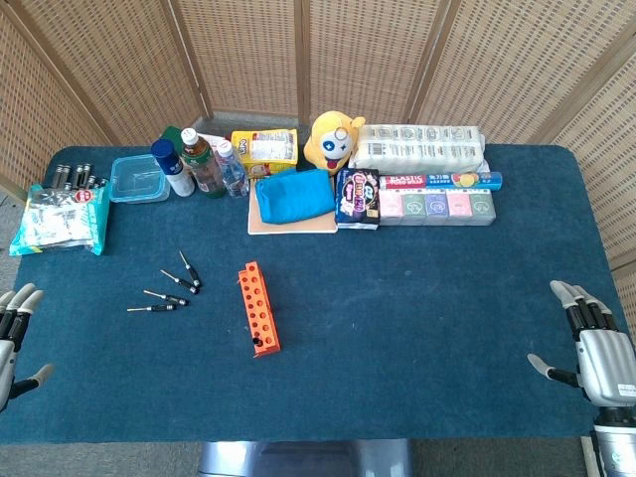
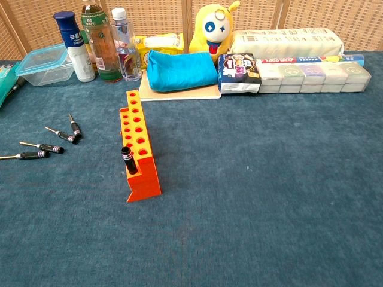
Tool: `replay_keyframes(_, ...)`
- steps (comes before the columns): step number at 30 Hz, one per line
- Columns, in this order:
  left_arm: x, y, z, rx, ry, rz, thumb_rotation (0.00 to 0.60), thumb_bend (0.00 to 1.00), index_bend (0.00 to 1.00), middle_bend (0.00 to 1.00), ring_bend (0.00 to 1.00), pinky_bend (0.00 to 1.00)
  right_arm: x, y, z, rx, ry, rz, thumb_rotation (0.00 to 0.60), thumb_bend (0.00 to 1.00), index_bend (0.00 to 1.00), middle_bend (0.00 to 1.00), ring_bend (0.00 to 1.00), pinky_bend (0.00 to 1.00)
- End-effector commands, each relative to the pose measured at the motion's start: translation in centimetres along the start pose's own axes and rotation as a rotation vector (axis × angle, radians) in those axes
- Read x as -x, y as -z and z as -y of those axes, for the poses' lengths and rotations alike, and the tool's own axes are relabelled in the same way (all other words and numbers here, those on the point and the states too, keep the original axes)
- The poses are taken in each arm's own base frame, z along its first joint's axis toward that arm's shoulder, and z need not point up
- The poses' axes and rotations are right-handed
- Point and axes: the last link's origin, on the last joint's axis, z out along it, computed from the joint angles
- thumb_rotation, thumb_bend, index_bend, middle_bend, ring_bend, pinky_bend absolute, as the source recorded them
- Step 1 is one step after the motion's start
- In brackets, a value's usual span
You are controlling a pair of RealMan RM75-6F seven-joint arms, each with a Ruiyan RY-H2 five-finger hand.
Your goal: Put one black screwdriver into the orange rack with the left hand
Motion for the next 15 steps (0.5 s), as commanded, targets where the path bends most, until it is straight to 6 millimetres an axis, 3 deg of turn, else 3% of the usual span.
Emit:
replay_keyframes(1,0.0,0.0,0.0,-0.005,-0.005,0.001,0.6,0.14,0.0,0.0,0.0,0.09,0.0,0.0,-0.1,0.003,-0.002,0.004,0.6,0.0,0.04,0.1,0.11,0.11)
replay_keyframes(7,0.5,-0.1,0.0,-0.013,-0.019,0.027,0.6,0.14,0.0,0.0,0.0,0.09,0.0,-0.1,-0.2,0.01,-0.006,0.012,0.6,0.0,0.04,0.1,0.11,0.11)
replay_keyframes(8,0.6,-0.2,0.0,-0.013,-0.02,0.035,0.6,0.14,0.0,0.07,0.02,0.1,0.1,-0.1,-0.2,0.011,-0.008,0.014,0.6,0.0,0.04,0.1,0.11,0.11)
replay_keyframes(10,0.8,-0.4,-0.2,-0.01,-0.02,0.048,0.6,0.15,0.0,0.34,0.18,0.18,0.1,-0.2,-0.3,0.015,-0.01,0.018,0.6,0.0,0.04,0.1,0.11,0.11)
replay_keyframes(11,1.0,-0.7,-0.4,-0.002,-0.018,0.056,0.6,0.17,0.0,0.55,0.37,0.3,0.2,-0.3,-0.4,0.019,-0.009,0.022,0.6,0.0,0.04,0.1,0.12,0.11)
replay_keyframes(13,1.2,-1.1,-0.7,0.008,-0.007,0.061,0.6,0.19,0.0,0.82,0.69,0.57,0.3,-0.3,-0.4,0.023,-0.008,0.031,0.6,0.0,0.04,0.1,0.12,0.11)
replay_keyframes(15,1.6,-2.0,-1.3,0.028,0.014,0.069,0.6,0.2,0.0,0.98,0.93,0.83,0.4,-0.4,-0.5,0.026,-0.01,0.041,0.6,0.0,0.04,0.1,0.12,0.11)
